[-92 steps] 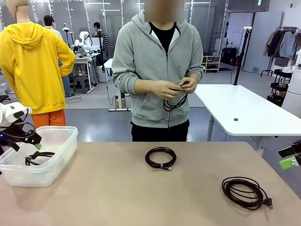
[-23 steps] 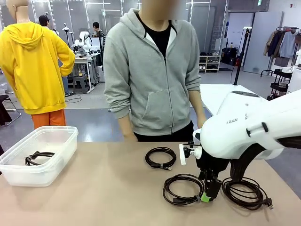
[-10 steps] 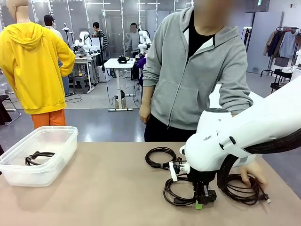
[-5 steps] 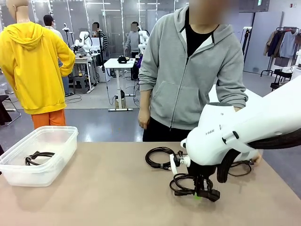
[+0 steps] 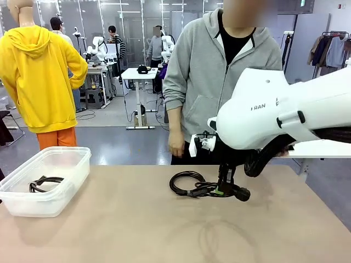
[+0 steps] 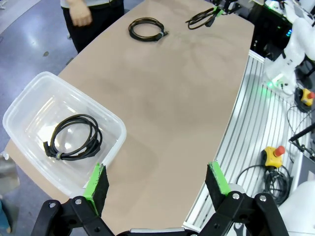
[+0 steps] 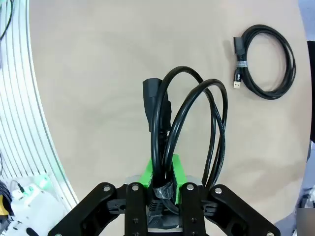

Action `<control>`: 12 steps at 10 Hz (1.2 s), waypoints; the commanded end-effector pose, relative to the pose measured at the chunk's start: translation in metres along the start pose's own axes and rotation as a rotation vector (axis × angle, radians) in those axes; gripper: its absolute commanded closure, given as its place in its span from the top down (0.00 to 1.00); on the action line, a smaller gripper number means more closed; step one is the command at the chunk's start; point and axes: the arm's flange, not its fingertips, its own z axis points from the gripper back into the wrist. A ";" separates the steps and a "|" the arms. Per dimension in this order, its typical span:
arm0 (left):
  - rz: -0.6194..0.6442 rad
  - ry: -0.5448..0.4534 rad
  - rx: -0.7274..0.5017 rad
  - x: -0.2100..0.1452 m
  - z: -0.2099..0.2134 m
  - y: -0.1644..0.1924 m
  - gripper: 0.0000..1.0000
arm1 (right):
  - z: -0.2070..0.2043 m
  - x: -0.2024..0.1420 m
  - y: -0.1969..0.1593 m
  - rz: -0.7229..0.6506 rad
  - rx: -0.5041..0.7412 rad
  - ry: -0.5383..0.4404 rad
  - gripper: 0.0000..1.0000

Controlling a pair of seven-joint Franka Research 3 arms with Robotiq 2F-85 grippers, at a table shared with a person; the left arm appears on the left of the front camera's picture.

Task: Organize and store the cables.
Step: Place the Power Cable into the Organizing box.

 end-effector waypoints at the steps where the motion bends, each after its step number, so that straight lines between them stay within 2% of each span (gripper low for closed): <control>1: -0.006 -0.013 -0.011 -0.001 0.001 -0.001 1.00 | -0.009 -0.004 -0.001 0.028 0.006 0.010 0.00; 6: -0.006 -0.013 -0.011 -0.001 0.001 -0.001 1.00 | -0.009 -0.004 -0.001 0.028 0.006 0.010 0.00; 7: -0.006 -0.013 -0.011 -0.001 0.001 -0.001 1.00 | -0.010 -0.004 0.000 0.005 0.017 0.016 0.16; 9: -0.006 -0.013 -0.011 -0.001 0.001 -0.001 1.00 | -0.007 0.057 0.004 0.013 -0.072 0.005 0.16; 12: -0.006 -0.013 -0.011 -0.001 0.001 -0.001 1.00 | -0.014 0.149 0.023 0.064 -0.111 0.008 0.16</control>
